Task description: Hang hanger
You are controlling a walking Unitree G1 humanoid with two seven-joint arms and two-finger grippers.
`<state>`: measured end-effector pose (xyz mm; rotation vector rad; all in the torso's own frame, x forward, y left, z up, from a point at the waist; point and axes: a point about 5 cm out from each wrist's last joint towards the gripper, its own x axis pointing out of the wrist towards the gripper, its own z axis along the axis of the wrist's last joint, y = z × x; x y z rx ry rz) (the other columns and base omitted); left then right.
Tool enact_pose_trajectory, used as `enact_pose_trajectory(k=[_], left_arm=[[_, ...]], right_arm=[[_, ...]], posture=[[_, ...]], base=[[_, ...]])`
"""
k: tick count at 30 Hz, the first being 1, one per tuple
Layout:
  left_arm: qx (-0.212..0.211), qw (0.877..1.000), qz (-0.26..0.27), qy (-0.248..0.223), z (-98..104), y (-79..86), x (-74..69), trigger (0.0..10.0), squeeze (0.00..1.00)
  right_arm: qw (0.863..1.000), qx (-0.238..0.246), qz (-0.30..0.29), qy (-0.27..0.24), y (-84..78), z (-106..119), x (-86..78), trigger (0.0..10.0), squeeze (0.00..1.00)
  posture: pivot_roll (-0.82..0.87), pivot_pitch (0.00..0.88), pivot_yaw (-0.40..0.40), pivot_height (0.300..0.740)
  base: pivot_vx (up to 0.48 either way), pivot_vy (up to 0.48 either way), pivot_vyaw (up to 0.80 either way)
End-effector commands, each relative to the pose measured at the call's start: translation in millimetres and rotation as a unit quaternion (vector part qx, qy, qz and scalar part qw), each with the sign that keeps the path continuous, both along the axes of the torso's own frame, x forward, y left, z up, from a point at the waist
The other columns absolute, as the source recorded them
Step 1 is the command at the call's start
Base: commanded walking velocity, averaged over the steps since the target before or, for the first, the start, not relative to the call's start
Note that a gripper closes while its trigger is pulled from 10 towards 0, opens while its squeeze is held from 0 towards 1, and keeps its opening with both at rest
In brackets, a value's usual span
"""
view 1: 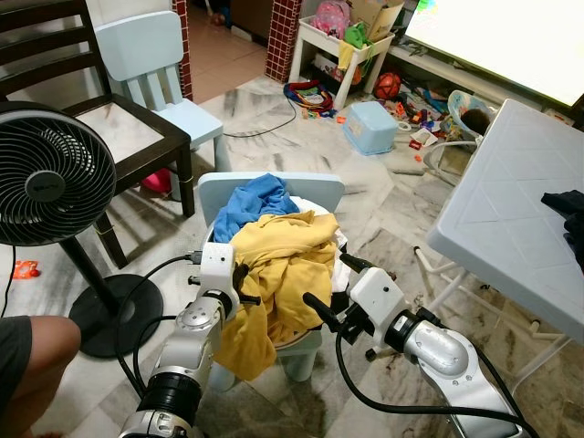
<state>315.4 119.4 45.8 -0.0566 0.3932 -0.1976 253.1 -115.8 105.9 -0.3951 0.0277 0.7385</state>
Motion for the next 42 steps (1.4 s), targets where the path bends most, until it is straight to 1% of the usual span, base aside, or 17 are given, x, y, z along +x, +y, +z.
enact_pose_trajectory(k=[1,4,6,9,14,20,23,27,29,31,32,33,34,35,37,38,42], left_arm=[[-0.004,1.000,-0.006,0.010,-4,-3.8,-1.7,0.0,0.00],[-0.001,1.000,-0.005,-0.004,-1,-4.0,0.6,0.0,0.00],[0.008,0.999,-0.001,-0.035,7,-3.6,3.4,0.0,0.00],[0.057,0.984,0.001,-0.168,45,-6.3,4.3,0.0,0.00],[0.102,0.957,-0.033,-0.270,71,-16.8,-10.7,0.0,0.00],[0.117,0.943,-0.051,-0.308,80,-21.7,-19.4,0.0,0.00],[0.102,0.939,-0.054,-0.323,88,-23.4,-22.7,0.0,0.00],[0.086,0.927,-0.088,-0.355,106,-28.2,-31.0,0.0,0.00],[0.099,0.915,-0.113,-0.375,117,-27.7,-38.8,0.0,0.00],[0.114,0.910,-0.117,-0.382,120,-23.3,-44.4,0.0,0.00],[0.126,0.908,-0.113,-0.384,122,-15.2,-50.9,0.0,0.00],[0.126,0.908,-0.113,-0.384,122,-15.2,-50.9,0.0,0.00],[0.136,0.907,-0.114,-0.382,122,-11.5,-54.4,0.0,0.00],[0.146,0.909,-0.117,-0.373,120,-6.6,-59.9,0.0,0.00],[0.147,0.910,-0.118,-0.369,119,-5.3,-61.4,0.0,0.00],[0.141,0.915,-0.110,-0.361,119,-0.8,-65.2,0.0,0.00],[0.137,0.924,-0.090,-0.344,114,7.5,-69.7,0.0,0.00]], right_arm=[[1.000,-0.004,0.000,-0.003,-1.7,1,0.1,10.0,0.00],[1.000,-0.004,-0.001,-0.004,-1.4,1,0.6,10.0,0.00],[1.000,-0.004,-0.002,-0.005,-1.5,1,0.6,10.0,0.00],[1.000,0.009,-0.012,-0.007,-3.5,5,5.3,10.0,0.00],[1.000,0.010,-0.017,-0.013,-3.9,6,15.8,10.0,0.00],[1.000,0.010,-0.015,-0.018,-0.3,6,22.3,10.0,0.00],[1.000,0.012,-0.016,-0.023,1.3,6,27.7,10.0,0.00],[0.999,0.022,-0.030,-0.032,-0.4,10,37.2,10.0,0.00],[0.995,0.068,-0.068,-0.026,-5.8,18,46.3,10.0,0.00],[0.990,0.107,-0.095,-0.021,-9.4,23,51.9,10.0,0.00],[0.978,0.161,-0.134,-0.012,-14.5,30,57.7,10.0,0.00],[0.978,0.161,-0.134,-0.012,-14.5,30,57.7,10.0,0.00],[0.970,0.189,-0.153,-0.009,-17.6,32,59.6,10.0,0.00],[0.955,0.231,-0.188,-0.001,-23.8,33,62.0,10.0,0.00],[0.950,0.243,-0.198,0.002,-25.6,33,62.4,10.0,0.00],[0.939,0.261,-0.223,0.000,-30.6,32,62.4,10.0,0.00],[0.933,0.251,-0.256,-0.005,-36.4,28,59.4,10.0,0.00]], posture=[[-0.05,0.103,-0.183,0.740],[-0.05,0.099,-0.181,0.740],[-0.05,0.098,-0.180,0.740],[-0.02,0.098,-0.176,0.740],[0.01,0.095,-0.174,0.740],[0.05,0.095,-0.171,0.740],[0.07,0.096,-0.167,0.740],[0.09,0.095,-0.161,0.740],[0.10,0.093,-0.151,0.740],[0.12,0.087,-0.138,0.740],[0.13,0.079,-0.122,0.740],[0.13,0.079,-0.122,0.740],[0.14,0.074,-0.114,0.740],[0.15,0.066,-0.100,0.740],[0.15,0.066,-0.100,0.740],[0.16,0.058,-0.088,0.740],[0.16,0.027,-0.067,0.740]], base=[[0.000,0.000,0.00],[0.000,0.000,0.00],[0.000,0.000,0.00],[0.000,0.000,0.00],[0.000,0.000,0.00],[0.000,0.000,0.00],[0.000,0.000,0.00],[0.000,0.000,0.00],[0.000,0.000,0.00],[0.000,0.000,0.00],[0.000,0.000,0.00],[0.000,0.000,0.00],[0.000,0.000,0.00],[0.000,0.000,0.00],[0.000,0.000,0.00],[0.000,0.000,0.00],[0.000,0.000,0.00]])
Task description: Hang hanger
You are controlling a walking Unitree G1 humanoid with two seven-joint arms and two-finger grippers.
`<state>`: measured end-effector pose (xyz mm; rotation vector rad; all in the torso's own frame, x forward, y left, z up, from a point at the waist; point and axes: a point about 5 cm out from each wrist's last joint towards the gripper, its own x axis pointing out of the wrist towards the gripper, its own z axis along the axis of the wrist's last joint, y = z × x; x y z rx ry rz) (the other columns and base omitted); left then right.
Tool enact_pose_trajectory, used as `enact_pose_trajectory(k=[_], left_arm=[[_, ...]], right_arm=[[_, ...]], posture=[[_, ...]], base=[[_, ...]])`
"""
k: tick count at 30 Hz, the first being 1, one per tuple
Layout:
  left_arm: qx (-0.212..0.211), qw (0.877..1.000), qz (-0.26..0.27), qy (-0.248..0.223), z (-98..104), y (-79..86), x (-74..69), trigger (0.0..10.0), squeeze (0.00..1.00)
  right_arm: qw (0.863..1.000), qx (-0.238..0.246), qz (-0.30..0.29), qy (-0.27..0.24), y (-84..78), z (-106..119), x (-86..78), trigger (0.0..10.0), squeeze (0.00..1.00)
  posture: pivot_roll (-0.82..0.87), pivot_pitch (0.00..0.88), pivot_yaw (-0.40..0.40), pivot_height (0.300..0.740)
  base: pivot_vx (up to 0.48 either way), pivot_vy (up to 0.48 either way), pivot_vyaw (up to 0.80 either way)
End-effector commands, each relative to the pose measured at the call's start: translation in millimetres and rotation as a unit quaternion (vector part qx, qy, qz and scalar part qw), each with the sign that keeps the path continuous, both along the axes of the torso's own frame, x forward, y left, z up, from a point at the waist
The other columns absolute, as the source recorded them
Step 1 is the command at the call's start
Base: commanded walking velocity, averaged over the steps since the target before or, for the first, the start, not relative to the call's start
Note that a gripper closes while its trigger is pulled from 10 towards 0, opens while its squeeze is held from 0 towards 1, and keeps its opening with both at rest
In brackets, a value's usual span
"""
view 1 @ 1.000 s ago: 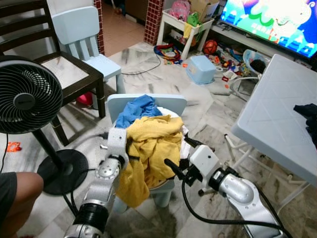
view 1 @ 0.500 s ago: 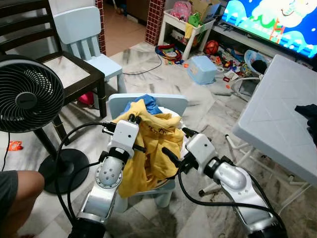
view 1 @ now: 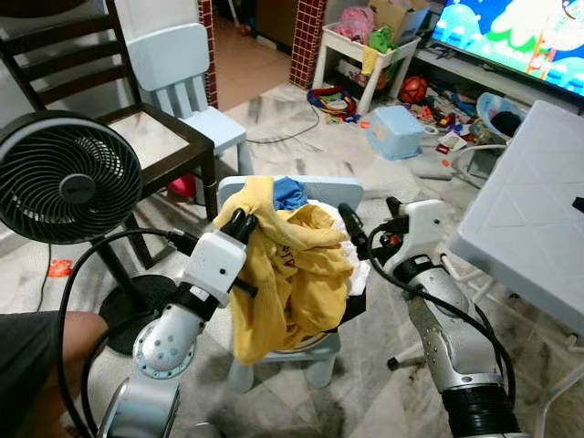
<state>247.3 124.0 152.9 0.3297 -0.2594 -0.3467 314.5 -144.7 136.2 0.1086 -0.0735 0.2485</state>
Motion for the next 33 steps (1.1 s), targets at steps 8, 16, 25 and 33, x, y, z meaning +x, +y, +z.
enact_pose_trajectory(k=[8,16,25,33], left_arm=[[-0.027,0.996,0.088,0.013,-2,17.8,5.0,3.7,0.00],[-0.048,0.994,0.090,0.036,-9,15.4,4.1,7.3,0.00],[-0.079,0.992,0.097,0.029,3,17.6,19.4,10.0,0.00],[-0.082,0.993,0.078,0.040,4,15.2,17.6,10.0,0.00]], right_arm=[[0.995,0.037,-0.090,0.005,-27.1,-3,-13.0,10.0,0.00],[0.994,0.027,-0.105,-0.014,-38.0,5,-19.0,10.0,0.02],[0.996,0.014,-0.090,-0.012,-34.8,10,-13.1,10.0,0.00],[0.997,0.003,-0.082,-0.004,-31.0,7,-13.0,10.0,0.00]], posture=[[0.14,0.000,-0.045,0.740],[0.12,0.013,-0.037,0.740],[0.12,0.044,-0.076,0.740],[0.12,0.057,-0.082,0.740]], base=[[0.000,0.000,0.00],[0.000,0.000,0.00],[0.000,0.000,0.00],[0.000,0.000,-0.52]])
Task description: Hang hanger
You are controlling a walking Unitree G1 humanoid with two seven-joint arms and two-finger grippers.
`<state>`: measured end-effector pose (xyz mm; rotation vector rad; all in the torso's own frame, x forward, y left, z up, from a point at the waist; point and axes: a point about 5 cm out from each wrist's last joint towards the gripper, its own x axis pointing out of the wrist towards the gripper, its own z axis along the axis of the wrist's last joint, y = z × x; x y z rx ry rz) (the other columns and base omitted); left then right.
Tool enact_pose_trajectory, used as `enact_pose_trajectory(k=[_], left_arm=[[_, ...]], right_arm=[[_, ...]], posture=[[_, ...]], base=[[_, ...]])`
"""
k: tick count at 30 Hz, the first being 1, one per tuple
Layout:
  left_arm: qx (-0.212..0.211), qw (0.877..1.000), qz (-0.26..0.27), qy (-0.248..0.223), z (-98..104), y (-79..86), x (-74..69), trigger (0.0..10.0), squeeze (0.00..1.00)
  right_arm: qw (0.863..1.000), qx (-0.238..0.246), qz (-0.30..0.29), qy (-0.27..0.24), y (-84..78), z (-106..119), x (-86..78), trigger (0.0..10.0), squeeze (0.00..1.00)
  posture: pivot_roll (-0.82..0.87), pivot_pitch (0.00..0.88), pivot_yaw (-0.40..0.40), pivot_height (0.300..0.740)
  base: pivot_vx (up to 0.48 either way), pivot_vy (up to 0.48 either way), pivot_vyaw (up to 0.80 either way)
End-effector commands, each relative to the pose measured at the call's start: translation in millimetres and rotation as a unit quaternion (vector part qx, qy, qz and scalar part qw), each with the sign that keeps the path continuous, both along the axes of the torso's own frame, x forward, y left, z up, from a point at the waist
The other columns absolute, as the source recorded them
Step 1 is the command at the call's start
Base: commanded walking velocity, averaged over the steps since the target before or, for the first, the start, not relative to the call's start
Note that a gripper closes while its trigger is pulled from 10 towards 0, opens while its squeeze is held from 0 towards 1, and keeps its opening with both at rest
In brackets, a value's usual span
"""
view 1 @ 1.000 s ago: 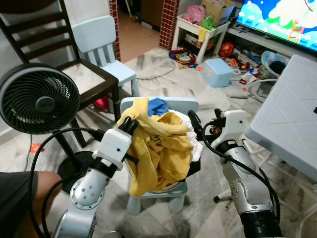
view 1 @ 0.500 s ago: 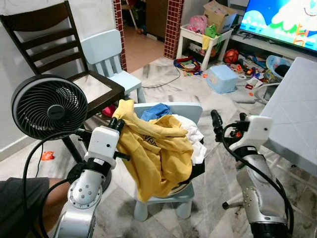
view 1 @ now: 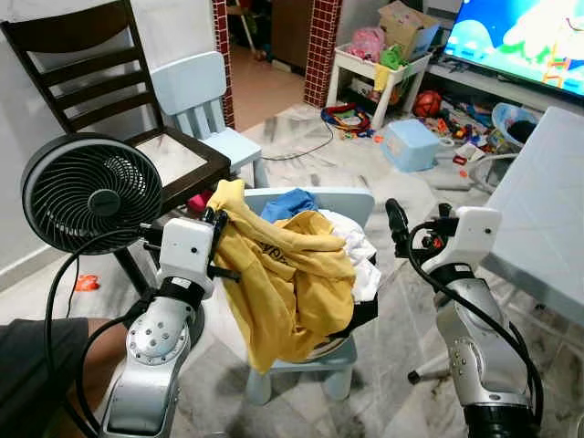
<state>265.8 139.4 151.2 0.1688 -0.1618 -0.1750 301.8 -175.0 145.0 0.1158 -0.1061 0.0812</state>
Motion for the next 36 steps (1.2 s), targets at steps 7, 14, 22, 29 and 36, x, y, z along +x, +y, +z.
enact_pose_trajectory(k=[7,14,22,29,36], left_arm=[[-0.014,1.000,-0.012,0.002,4,-5.7,-0.8,10.0,0.00],[-0.028,0.999,-0.016,0.008,2,-11.8,-1.4,10.0,0.00],[-0.027,0.999,-0.033,0.020,-1,-19.0,3.0,10.0,0.00],[-0.030,0.999,-0.034,0.013,3,-19.7,9.5,10.0,0.00],[-0.031,0.999,-0.035,0.018,0,-21.4,7.7,10.0,0.00]], right_arm=[[1.000,-0.012,0.012,0.014,3.1,-4,-0.2,10.0,0.00],[0.999,-0.027,0.024,0.006,7.4,0,0.2,10.0,0.00],[0.999,-0.033,0.021,0.011,8.3,-5,-8.4,10.0,0.00],[0.999,-0.042,0.019,0.008,5.5,-2,-6.3,10.0,0.00],[0.999,-0.047,0.022,0.010,6.2,-2,-5.5,10.0,0.00]], posture=[[0.12,0.068,-0.090,0.740],[0.07,0.100,-0.075,0.740],[0.05,0.096,-0.056,0.740],[0.04,0.100,-0.054,0.740],[0.04,0.105,-0.065,0.740]], base=[[0.000,-0.069,-0.49],[0.000,-0.254,0.00],[0.000,-0.314,0.00],[0.000,-0.364,0.00],[0.000,-0.354,0.00]])
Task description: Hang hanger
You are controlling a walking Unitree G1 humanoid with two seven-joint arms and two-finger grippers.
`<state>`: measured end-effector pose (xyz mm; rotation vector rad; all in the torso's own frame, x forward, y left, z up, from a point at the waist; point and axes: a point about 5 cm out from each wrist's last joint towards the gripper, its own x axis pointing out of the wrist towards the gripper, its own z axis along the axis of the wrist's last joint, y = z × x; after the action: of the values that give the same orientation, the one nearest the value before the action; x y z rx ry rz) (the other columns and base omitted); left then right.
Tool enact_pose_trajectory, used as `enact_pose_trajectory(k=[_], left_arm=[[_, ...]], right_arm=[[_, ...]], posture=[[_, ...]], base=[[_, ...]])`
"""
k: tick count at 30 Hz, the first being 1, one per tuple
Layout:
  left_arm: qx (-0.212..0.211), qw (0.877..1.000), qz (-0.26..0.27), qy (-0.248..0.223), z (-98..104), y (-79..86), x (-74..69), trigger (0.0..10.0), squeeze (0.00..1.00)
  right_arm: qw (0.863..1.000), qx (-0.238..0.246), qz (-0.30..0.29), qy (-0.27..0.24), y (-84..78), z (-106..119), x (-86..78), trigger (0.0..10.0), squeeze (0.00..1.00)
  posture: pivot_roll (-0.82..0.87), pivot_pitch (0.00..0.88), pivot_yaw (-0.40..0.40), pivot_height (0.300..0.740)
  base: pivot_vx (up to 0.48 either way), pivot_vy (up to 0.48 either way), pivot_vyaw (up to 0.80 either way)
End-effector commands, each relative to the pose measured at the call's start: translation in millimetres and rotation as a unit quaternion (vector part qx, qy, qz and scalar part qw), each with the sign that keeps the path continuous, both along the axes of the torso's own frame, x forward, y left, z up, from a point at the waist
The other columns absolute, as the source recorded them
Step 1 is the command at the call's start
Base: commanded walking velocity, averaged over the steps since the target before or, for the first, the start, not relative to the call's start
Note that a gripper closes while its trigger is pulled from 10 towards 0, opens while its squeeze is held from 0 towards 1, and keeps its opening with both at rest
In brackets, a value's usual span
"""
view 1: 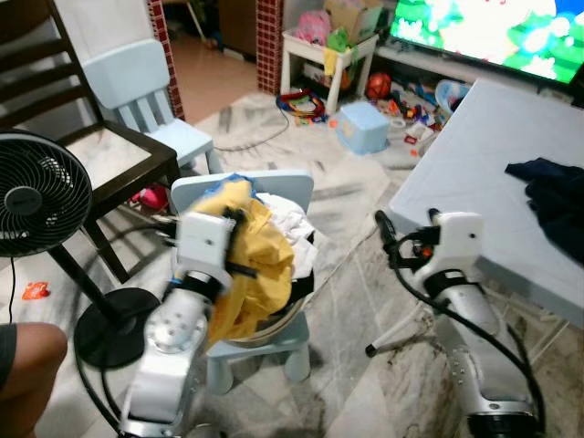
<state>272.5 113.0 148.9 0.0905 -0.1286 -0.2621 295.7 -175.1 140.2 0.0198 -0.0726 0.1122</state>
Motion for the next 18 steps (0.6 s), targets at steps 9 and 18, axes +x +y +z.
enact_pose_trajectory(k=[9,18], left_arm=[[-0.005,1.000,0.020,-0.011,4,5.4,-0.4,10.0,0.00],[-0.048,0.999,0.020,-0.001,2,-8.4,-9.3,10.0,0.00]], right_arm=[[1.000,0.000,0.015,0.004,9.4,-1,-1.4,10.0,0.00],[1.000,-0.011,0.016,0.004,0.5,3,-0.7,10.0,0.00]], posture=[[0.07,0.104,-0.077,0.740],[0.05,0.102,-0.113,0.740]], base=[[0.000,0.000,0.00],[0.000,0.000,0.00]])
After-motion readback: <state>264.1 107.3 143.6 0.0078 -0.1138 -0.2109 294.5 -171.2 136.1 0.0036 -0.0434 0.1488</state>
